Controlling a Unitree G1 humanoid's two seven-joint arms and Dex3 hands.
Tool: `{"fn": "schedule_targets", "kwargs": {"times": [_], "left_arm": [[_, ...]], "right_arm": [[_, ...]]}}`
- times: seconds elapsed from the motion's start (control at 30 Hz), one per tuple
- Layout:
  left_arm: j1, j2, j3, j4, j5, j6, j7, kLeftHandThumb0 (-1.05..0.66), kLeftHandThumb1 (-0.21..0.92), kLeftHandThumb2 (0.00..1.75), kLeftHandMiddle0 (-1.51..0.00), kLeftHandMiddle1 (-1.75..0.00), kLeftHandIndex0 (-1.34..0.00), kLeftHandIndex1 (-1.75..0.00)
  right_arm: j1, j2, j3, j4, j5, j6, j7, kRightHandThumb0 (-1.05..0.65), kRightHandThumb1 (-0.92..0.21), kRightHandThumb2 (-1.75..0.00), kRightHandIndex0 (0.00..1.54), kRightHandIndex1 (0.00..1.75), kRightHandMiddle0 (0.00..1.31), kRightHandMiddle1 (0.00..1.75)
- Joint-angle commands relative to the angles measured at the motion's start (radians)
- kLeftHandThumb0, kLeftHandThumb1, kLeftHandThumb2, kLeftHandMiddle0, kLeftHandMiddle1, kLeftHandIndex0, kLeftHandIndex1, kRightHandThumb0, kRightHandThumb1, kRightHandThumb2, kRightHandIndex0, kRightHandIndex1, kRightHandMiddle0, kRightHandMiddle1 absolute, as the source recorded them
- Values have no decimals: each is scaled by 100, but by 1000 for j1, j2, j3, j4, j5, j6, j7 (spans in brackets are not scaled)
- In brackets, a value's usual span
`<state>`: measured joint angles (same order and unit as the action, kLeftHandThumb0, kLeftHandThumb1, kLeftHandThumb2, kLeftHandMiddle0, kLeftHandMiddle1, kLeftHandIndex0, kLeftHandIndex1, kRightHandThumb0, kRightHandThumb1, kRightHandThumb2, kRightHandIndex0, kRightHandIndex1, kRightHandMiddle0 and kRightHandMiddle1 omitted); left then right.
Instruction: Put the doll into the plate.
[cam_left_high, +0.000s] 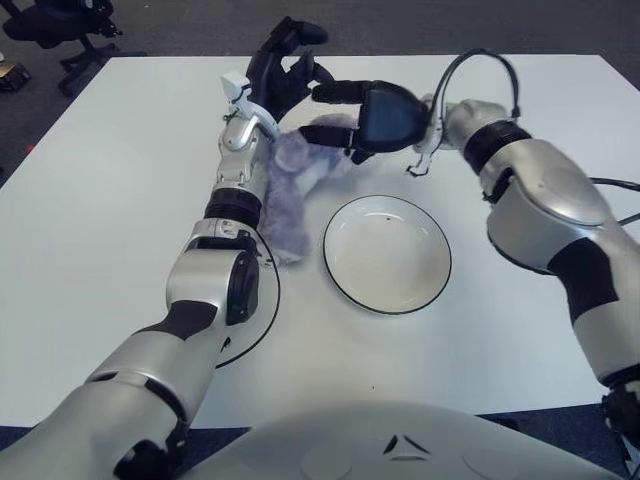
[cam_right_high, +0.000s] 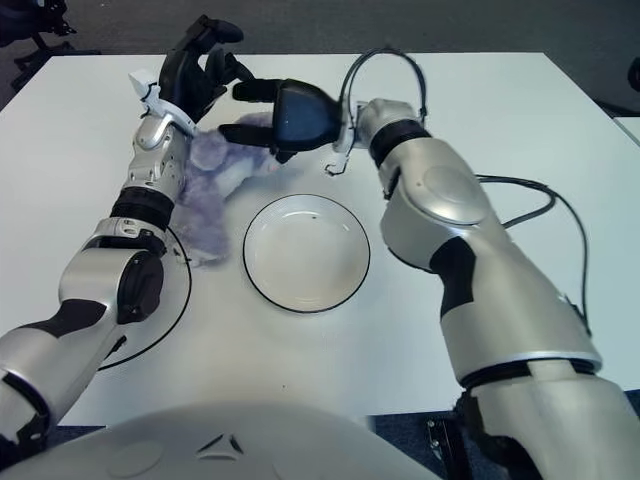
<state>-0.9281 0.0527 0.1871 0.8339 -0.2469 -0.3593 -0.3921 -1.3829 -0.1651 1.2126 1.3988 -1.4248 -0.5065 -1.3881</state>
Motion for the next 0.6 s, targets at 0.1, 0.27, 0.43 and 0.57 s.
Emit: {"fn": "schedule_targets", "kwargs": {"times": [0.1, 0.27, 0.43, 0.57], "left_arm": [[39, 2, 12, -34, 4, -22, 38, -1, 70, 55, -67, -138, -47, -129], [54, 9, 11, -62, 24, -31, 82, -1, 70, 56, -66, -139, -48, -128], [65, 15, 9, -83, 21, -31, 94, -1, 70, 56, -66, -139, -48, -128], [91, 26, 13, -127, 12, -34, 101, -1, 70, 56, -66, -140, -48, -128]], "right_arm": [[39, 91, -195, 40, 221, 136, 732, -76, -92, -23, 39, 0, 37, 0], [47, 82, -218, 32, 239, 136, 764, -75, -92, -22, 35, 0, 36, 0], [27, 74, -241, 26, 259, 118, 840, -75, -92, -22, 34, 0, 35, 0], [-11, 66, -275, 21, 292, 87, 957, -82, -92, -30, 38, 1, 36, 0]]}}
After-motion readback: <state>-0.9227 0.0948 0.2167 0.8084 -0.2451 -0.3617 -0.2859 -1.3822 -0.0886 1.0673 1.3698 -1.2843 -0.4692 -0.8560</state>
